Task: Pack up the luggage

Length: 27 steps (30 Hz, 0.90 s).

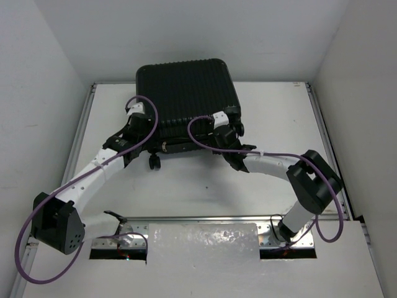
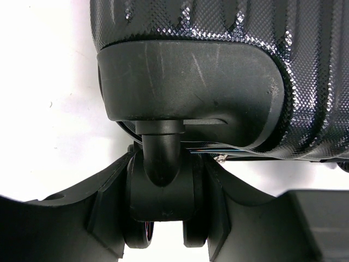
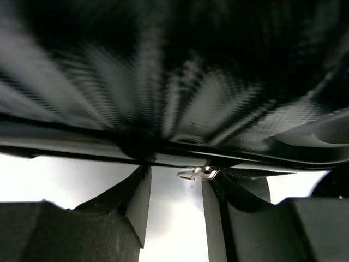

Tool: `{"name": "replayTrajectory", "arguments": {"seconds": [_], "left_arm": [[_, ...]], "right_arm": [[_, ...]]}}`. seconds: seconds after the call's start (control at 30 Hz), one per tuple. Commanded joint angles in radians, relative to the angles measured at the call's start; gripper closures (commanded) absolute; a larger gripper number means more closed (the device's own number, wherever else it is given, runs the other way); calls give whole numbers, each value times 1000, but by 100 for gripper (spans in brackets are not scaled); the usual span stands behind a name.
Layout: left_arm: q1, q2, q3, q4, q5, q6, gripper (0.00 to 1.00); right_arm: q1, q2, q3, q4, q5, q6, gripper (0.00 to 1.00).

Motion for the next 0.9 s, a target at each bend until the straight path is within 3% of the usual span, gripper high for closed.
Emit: {"name": "replayTrajectory", "arguments": {"seconds": [0.0,0.37,0.43,0.5,0.53,0.87], "left_arm": [[-25,-39,6,140,50,0,100],[-25,-39,-5,152,63,3,100],[-25,-39,-5,152,61,3,100],[-25,-39,-3,147,57,3,100],[-23,-39,-3,147,57,3,100],[-23,-41,-9,149,26,-12,100]], "right_arm": [[-15,13,57,91,61,-9,62],[-65,-4,20,177,58,-55,75],[-65,-8,17,191,50,-74,85],[-65,-15,8,231,49,-107,87],[-70,-13,2,238,50,-117,100],[-137,-50,-211,575,49,-170,100]]}}
